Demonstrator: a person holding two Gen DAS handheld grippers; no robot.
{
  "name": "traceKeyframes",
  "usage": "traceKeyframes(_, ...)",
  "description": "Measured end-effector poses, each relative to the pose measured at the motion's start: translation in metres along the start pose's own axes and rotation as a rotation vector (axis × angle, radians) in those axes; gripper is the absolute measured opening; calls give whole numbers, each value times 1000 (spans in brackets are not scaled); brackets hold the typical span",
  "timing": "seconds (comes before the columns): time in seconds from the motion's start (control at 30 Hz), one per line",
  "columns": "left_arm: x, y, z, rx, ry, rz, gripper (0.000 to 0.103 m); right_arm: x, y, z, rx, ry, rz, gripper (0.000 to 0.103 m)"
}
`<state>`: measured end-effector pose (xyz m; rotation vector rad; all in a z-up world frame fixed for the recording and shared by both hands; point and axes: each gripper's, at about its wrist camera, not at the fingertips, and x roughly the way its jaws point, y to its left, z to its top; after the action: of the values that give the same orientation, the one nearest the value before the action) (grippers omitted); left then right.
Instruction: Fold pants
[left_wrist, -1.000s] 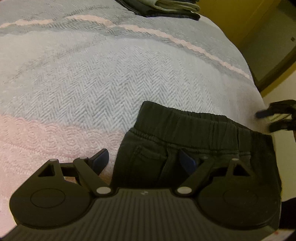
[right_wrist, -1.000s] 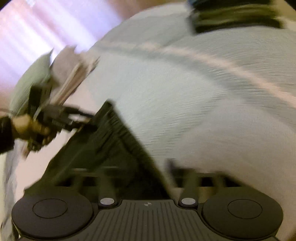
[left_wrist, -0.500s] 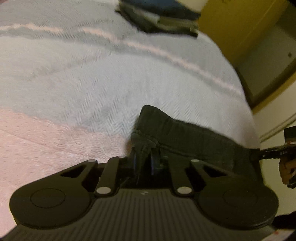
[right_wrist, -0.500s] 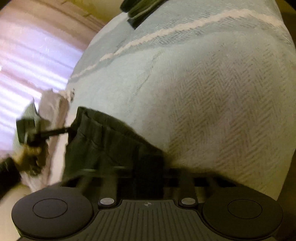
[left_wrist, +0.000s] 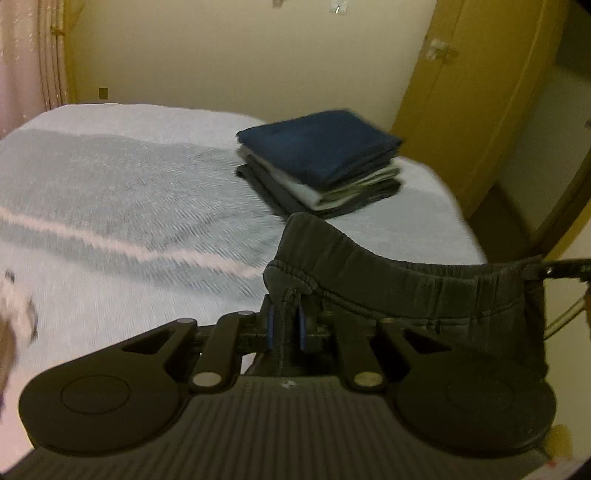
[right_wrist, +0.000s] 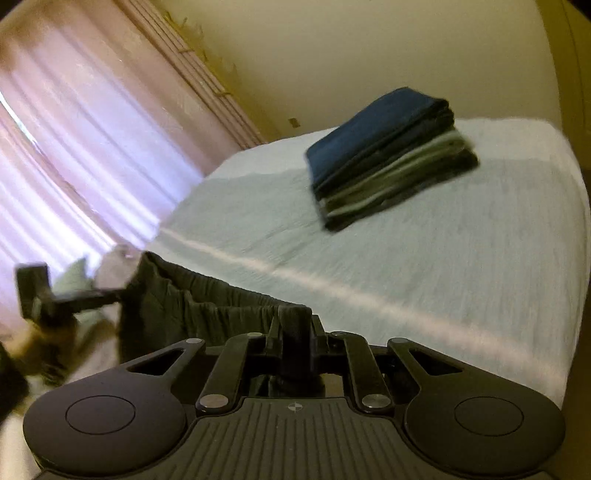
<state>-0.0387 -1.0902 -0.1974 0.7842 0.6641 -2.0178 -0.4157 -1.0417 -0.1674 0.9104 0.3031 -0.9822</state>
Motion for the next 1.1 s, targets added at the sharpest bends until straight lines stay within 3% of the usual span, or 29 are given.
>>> traceKeyframes(0.1,72,14,3,-68,102,77,18,63,-38,12,-17,40,-51,20)
traceKeyframes(0.13,84,17,-5,-74,109,114,18,87,-51,11,-24,73,-95,29)
traceKeyframes(0.2,87,23,-21,-113,105,150,18,104,-60,9,-75,90,-177,37)
traceKeyframes(0.27,74,27,-42,-171,100,160,19,100,-62,6,-84,86,-166,50)
traceKeyframes(0.3,65,30,-52,-185,109,170,19,95,-61,3,-85,87,-157,51)
traceKeyframes(0.4,16,30,-88,-236,109,217,20,70,-55,-16,-95,109,-145,55)
traceKeyframes(0.53,-86,14,-153,-313,80,301,29,33,-27,-46,-132,161,-120,56)
traceKeyframes(0.8,-270,-51,-331,-409,102,475,52,-10,68,-143,-280,299,-5,57)
traceKeyframes(0.93,-334,-87,-423,-449,152,510,58,-15,119,-200,-379,368,61,58)
traceKeyframes(1.1,-378,-132,-519,-468,203,494,62,-15,175,-265,-525,434,132,60)
